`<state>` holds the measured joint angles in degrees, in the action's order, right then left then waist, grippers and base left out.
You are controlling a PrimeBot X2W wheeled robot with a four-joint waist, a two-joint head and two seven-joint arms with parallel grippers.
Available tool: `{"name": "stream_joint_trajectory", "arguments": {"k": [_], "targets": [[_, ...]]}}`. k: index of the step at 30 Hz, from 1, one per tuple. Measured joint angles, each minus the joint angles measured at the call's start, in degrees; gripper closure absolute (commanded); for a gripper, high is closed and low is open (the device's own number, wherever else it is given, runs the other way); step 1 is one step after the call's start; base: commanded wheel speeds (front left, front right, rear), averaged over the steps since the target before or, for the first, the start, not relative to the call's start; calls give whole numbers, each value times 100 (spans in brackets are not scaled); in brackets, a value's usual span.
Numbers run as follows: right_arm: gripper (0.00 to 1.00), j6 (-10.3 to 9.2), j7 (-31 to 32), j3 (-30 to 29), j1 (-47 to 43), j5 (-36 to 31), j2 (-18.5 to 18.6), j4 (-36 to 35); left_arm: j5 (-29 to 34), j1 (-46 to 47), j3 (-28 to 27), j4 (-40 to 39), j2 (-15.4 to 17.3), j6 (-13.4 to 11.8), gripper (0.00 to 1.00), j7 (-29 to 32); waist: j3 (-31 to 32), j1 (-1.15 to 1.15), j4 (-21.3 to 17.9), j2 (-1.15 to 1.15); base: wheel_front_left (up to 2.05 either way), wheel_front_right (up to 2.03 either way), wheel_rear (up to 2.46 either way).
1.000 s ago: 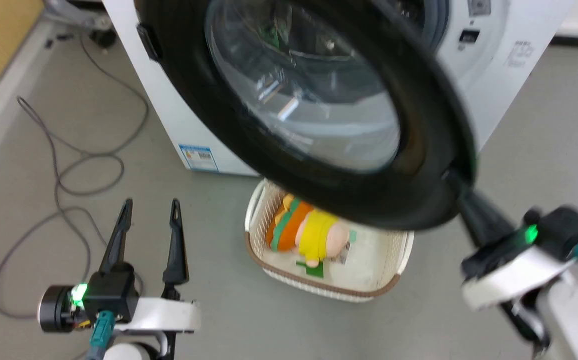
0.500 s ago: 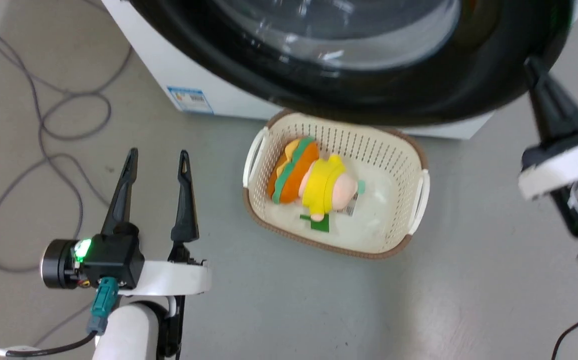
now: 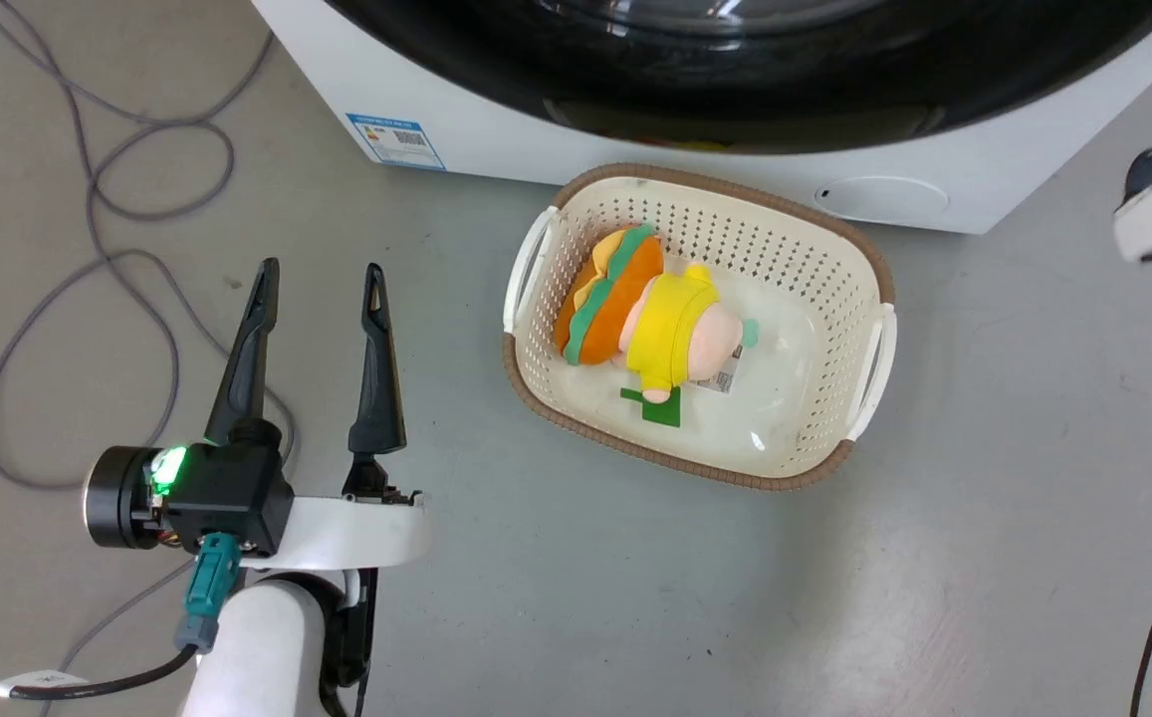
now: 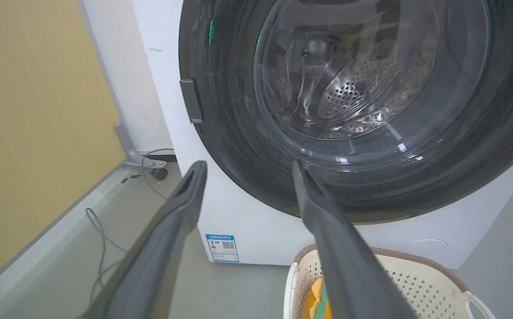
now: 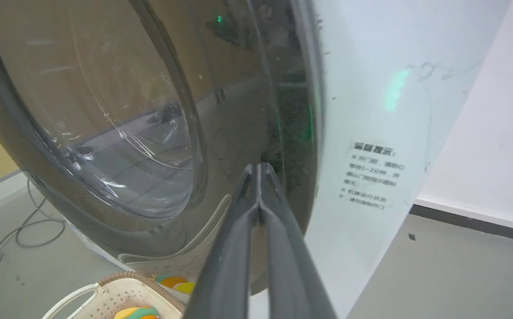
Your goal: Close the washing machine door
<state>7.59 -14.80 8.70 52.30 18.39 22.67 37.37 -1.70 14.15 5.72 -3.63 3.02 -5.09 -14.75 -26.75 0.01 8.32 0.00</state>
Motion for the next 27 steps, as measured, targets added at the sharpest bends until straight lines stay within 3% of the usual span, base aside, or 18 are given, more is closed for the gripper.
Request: {"name": "stream_joint_trajectory", "arguments": {"k": [6, 12, 19, 23, 27], "targets": [[100, 12, -2, -100, 135, -210, -23, 308, -8, 5, 13, -18, -2, -47, 0, 0, -55, 0, 41, 0, 0, 0, 0], [100, 26, 1, -352, 35, -338, -142, 120, -45, 10, 8, 31, -5, -79, 0, 0, 48, 0, 42, 0, 0, 0, 0], [100, -4, 0, -1100, -510, -538, -433, -1178, -42, -41, -108, 160, -8, -78, 0, -1, 380, 0, -26, 0, 0, 0, 0], [100, -5, 0, -1572, -1135, -1031, -905, -2482, 0, -221, -198, 244, 5, -73, 0, -1, 743, 0, -148, 0, 0, 0, 0], [100, -5, -1, -1564, -1696, -1239, -1180, -3285, 18, -366, -232, 299, 13, -65, 0, 0, 1039, -1, -268, 0, 0, 0, 0]]}}
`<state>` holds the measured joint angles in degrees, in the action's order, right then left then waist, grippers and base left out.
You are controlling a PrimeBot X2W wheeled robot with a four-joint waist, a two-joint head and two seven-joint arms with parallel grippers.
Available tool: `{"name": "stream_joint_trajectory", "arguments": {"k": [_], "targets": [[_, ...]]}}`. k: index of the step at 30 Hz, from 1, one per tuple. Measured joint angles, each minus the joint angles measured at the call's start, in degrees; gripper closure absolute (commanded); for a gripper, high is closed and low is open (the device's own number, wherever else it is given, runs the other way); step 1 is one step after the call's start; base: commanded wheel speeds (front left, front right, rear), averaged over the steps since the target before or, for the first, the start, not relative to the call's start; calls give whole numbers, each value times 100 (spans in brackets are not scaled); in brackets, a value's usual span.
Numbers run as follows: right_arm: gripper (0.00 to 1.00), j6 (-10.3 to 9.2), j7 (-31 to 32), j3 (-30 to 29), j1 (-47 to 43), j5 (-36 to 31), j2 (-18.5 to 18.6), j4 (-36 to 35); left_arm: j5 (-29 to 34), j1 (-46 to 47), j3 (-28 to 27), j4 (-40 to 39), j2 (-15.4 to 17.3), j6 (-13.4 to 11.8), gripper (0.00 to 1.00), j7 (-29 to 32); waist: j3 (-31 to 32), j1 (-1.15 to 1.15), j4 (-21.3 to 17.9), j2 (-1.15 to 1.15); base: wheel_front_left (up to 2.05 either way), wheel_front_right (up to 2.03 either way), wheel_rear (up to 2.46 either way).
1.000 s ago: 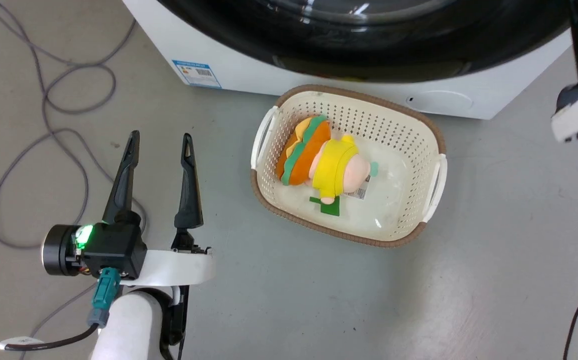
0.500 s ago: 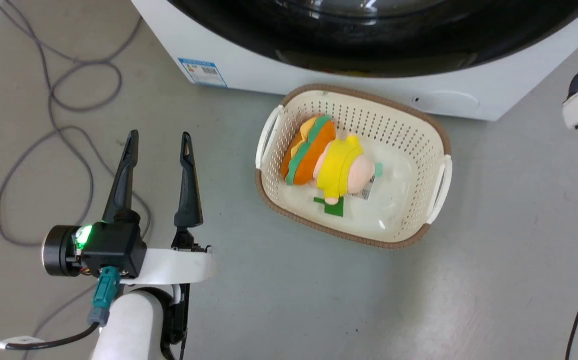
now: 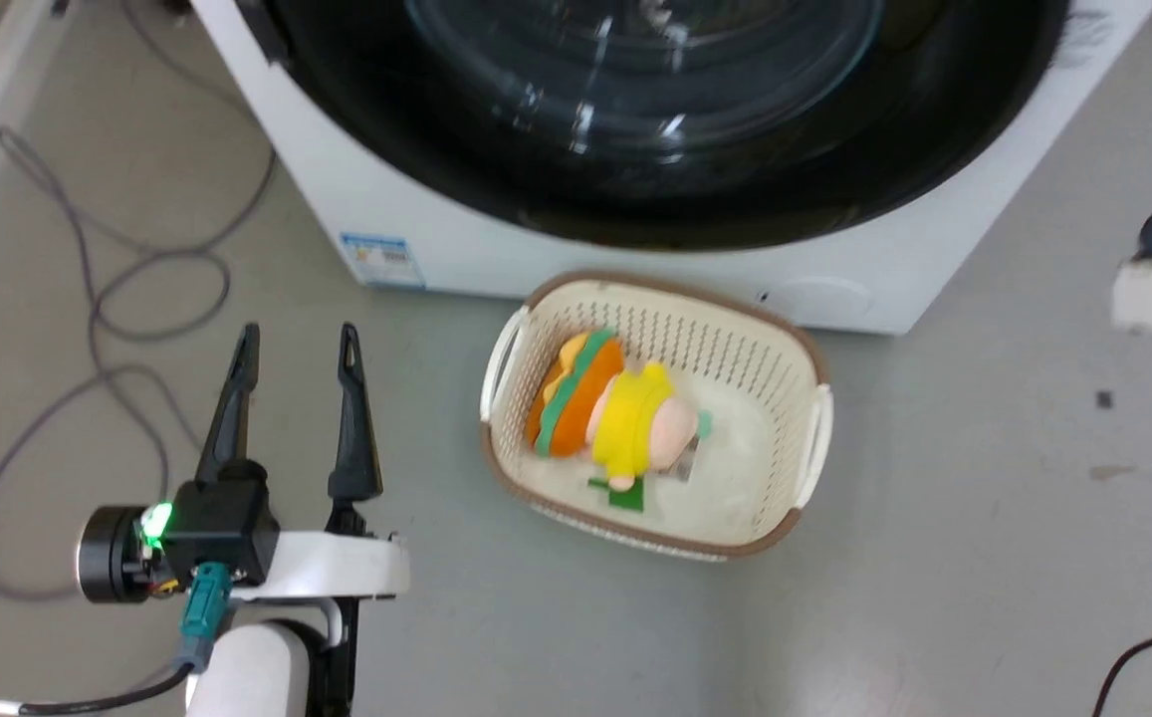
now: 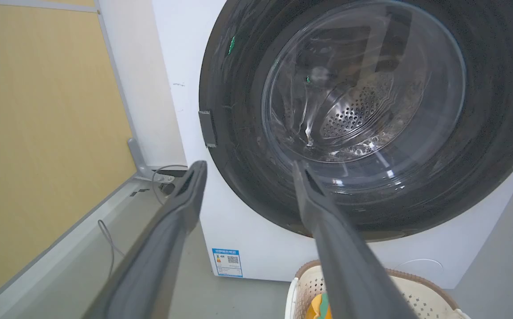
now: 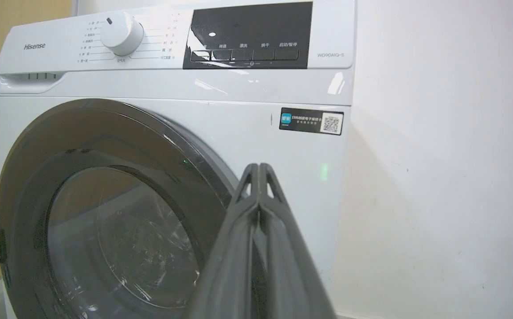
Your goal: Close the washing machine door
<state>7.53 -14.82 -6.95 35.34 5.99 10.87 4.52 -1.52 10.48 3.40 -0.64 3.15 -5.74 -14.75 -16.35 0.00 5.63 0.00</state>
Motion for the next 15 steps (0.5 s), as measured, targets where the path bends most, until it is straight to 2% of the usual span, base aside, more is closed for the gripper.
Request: {"name": "stream_joint_trajectory", "arguments": {"k": [6, 14, 15], "targets": [[100, 0, 0, 220, -878, 10, -270, -530, 19, -203, -40, 80, 31, 21, 0, 0, 403, 0, -155, 0, 0, 0, 0], [100, 0, 0, 611, -1892, 71, -509, -491, 94, -510, -36, 152, 90, 18, 0, 0, 807, 0, -290, 0, 0, 0, 0], [93, 0, 0, 623, -1996, 109, -554, -466, 94, -543, -27, 160, 90, 12, 0, 0, 848, 0, -302, 0, 0, 0, 0]]}}
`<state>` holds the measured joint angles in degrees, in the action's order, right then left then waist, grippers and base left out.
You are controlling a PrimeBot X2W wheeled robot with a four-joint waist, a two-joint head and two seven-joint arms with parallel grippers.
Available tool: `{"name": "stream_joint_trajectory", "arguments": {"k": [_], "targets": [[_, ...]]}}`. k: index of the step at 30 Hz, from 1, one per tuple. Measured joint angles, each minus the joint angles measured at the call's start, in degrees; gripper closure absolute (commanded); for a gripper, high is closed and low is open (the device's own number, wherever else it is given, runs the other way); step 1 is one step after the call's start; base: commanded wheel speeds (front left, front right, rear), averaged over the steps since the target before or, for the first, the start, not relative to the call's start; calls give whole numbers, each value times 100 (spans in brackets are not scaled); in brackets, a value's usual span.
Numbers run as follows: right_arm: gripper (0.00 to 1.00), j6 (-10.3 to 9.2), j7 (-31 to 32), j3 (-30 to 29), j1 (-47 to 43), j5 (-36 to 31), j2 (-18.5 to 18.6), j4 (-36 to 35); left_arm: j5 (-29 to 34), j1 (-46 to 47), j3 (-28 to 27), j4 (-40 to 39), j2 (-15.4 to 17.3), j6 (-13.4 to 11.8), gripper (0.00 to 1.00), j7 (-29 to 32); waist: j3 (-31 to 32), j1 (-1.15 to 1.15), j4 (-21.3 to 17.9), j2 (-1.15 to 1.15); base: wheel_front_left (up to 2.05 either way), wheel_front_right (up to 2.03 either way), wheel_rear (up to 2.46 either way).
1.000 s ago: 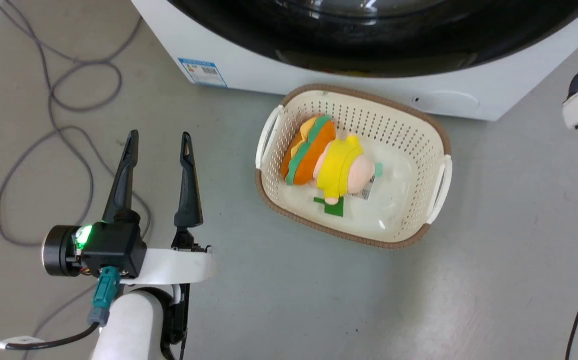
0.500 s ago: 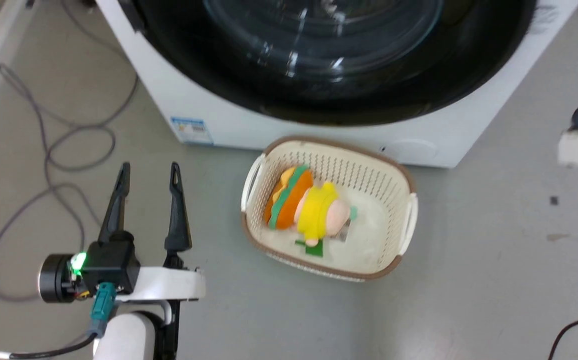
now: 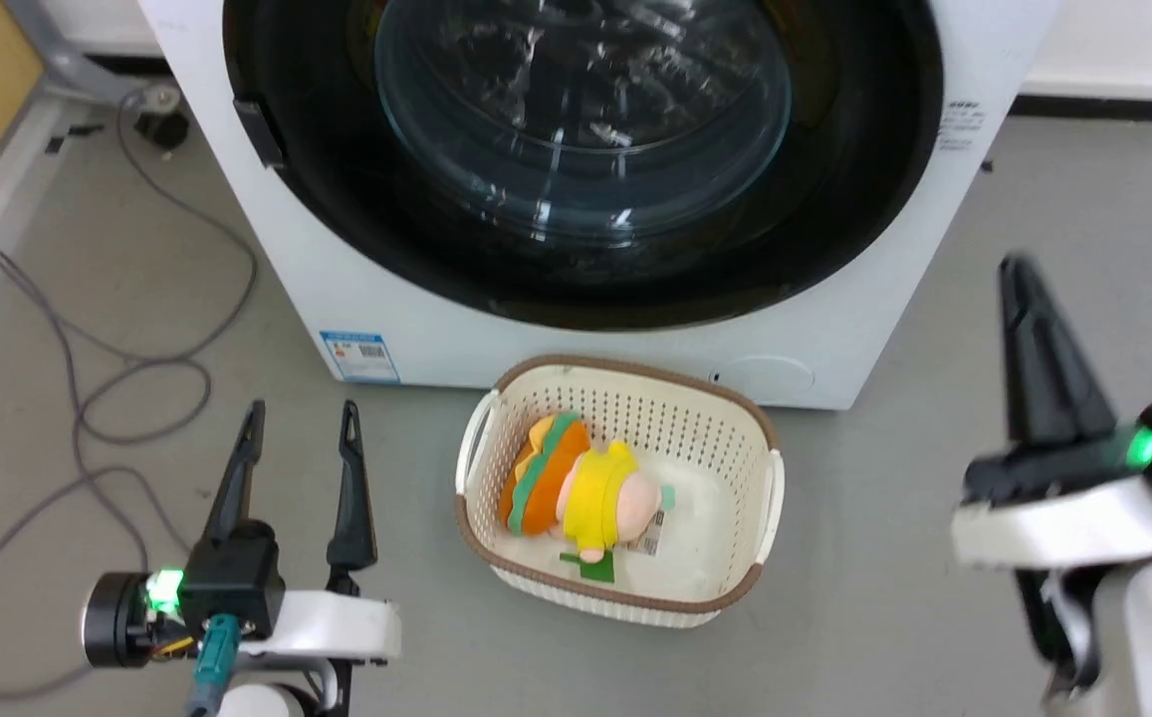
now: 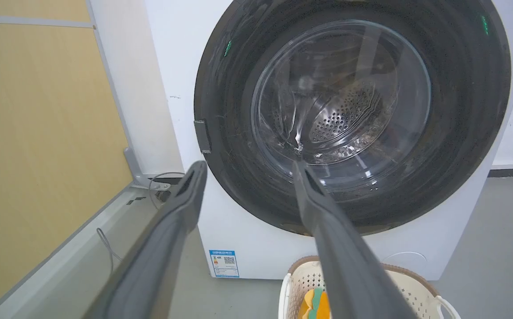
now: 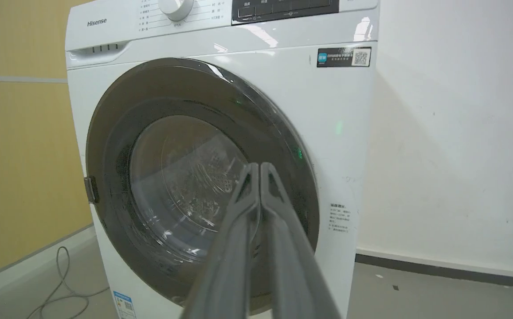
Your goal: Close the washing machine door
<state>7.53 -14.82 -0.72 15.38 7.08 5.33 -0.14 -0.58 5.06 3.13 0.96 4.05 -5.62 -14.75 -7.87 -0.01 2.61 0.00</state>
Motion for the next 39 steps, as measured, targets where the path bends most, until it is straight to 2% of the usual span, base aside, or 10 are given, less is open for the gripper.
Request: {"name": "stream_joint_trajectory", "arguments": {"k": [1, 2, 3, 15, 23, 24, 39], "targets": [[67, 0, 0, 13, -104, 15, -41, 38, 1, -37, 3, 9, 0, -2, 0, 0, 39, 0, -12, 0, 0, 0, 0], [14, 0, 0, 26, -200, 16, -73, 79, 3, -69, 11, 19, 0, -11, 0, 0, 74, 0, -25, 0, 0, 0, 0], [0, 0, 0, 4, -283, 37, -115, 119, 3, -94, 12, 32, 0, -22, 0, 0, 107, 0, -38, 0, 0, 0, 0], [0, 0, 0, -183, -1305, 226, -213, 285, -2, -392, 27, 148, -1, -31, 0, 0, 475, 0, -39, 0, 0, 0, 0], [0, 0, 0, -268, -1555, 350, -216, 278, -2, -497, 58, 208, 5, -26, 0, 0, 572, 0, -36, 0, 0, 0, 0], [100, 0, 5, -267, -1555, 352, -216, 282, -2, -498, 58, 208, 4, -26, 100, 8, 573, 0, -36, 0, 0, 0, 0], [100, 0, 131, -249, -1550, 299, -215, 280, -2, -498, 34, 200, 0, 9, 100, 122, 595, 0, -58, 0, 0, 0, 0]]}}
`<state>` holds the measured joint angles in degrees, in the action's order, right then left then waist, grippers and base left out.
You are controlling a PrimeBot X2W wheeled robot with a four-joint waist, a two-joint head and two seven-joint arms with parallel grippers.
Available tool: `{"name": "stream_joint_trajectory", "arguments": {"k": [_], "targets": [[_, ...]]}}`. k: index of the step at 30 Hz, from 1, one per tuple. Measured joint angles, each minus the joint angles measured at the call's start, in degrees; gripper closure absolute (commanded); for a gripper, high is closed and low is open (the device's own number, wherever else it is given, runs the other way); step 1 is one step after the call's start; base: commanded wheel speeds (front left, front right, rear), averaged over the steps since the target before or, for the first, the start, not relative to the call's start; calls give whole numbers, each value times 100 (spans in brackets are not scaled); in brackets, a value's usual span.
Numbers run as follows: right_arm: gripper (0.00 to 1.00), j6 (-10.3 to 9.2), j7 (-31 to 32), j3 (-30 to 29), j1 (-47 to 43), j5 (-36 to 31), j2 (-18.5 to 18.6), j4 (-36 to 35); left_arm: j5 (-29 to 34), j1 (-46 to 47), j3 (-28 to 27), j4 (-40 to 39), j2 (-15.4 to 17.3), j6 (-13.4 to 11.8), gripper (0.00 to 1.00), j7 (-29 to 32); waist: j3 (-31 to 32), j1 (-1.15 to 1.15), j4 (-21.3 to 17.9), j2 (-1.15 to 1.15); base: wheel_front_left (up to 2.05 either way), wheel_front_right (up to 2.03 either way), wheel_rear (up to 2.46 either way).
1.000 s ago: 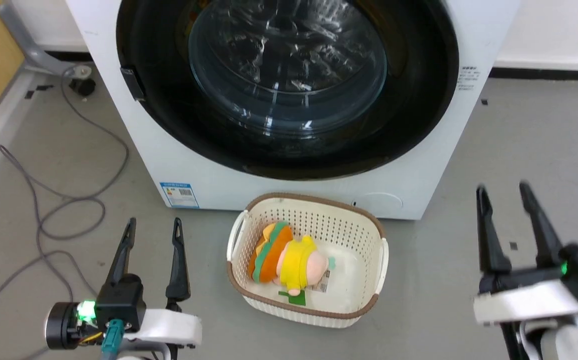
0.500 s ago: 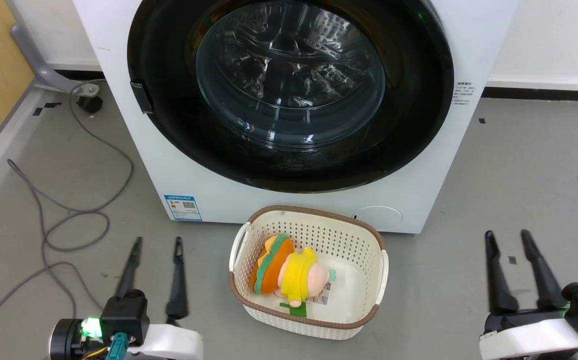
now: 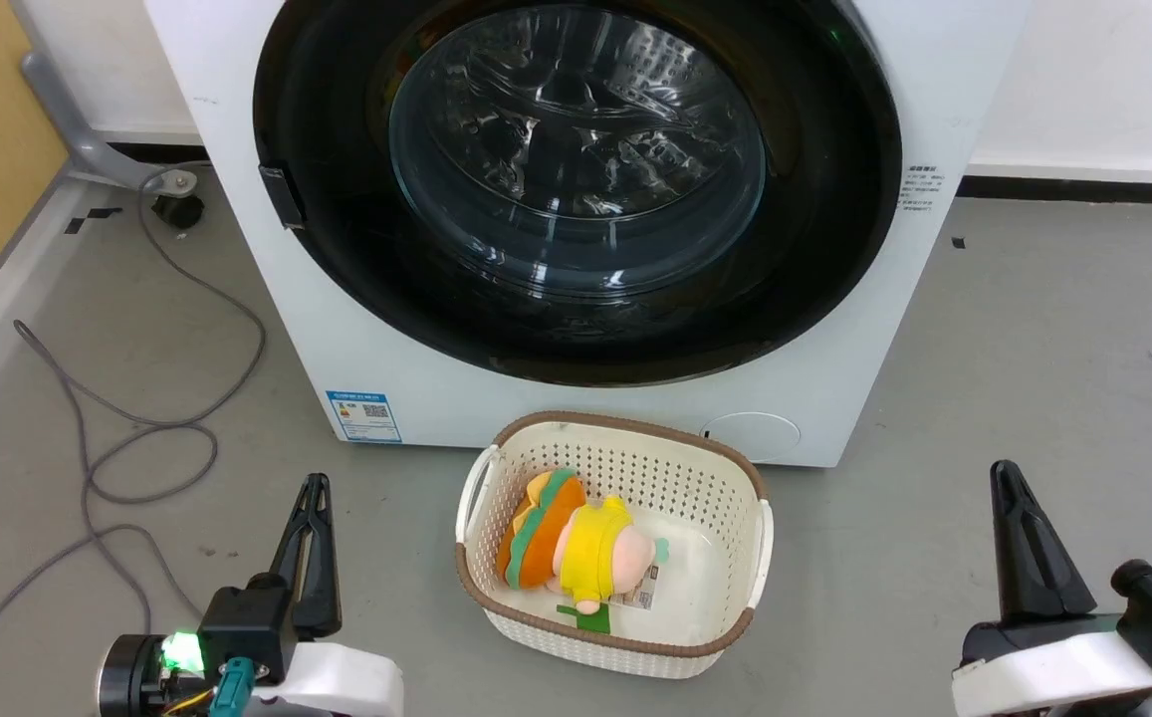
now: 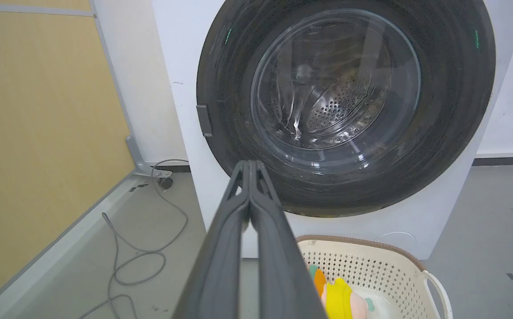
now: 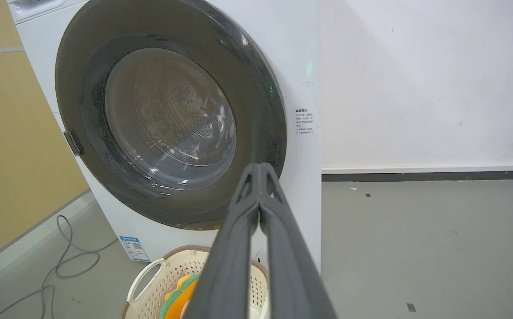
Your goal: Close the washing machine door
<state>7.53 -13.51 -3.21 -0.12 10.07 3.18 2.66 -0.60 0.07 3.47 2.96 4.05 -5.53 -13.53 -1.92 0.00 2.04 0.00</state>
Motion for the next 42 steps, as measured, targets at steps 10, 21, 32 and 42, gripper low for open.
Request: {"name": "stream_joint_trajectory", "arguments": {"k": [10, 21, 32, 42], "targets": [[100, 0, 111, 27, 0, -105, 0, -9, 0, 0, -29, -14, -3, 52, 100, 116, 16, 0, -18, 0, 0, 0, 0], [100, 0, 241, 58, 0, -176, 0, -30, 0, 0, -51, -51, -9, 101, 100, 250, 35, 0, -38, 0, 0, 0, 0], [100, 0, 382, 86, 0, -257, 0, -60, 0, 0, -82, -75, -20, 145, 100, 377, 53, 0, -57, 0, 0, 0, 0], [100, 0, 487, 119, 0, -328, 0, -85, 0, 0, -115, -97, -35, 170, 100, 493, 70, 0, -75, 0, 0, 0, 0]]}}
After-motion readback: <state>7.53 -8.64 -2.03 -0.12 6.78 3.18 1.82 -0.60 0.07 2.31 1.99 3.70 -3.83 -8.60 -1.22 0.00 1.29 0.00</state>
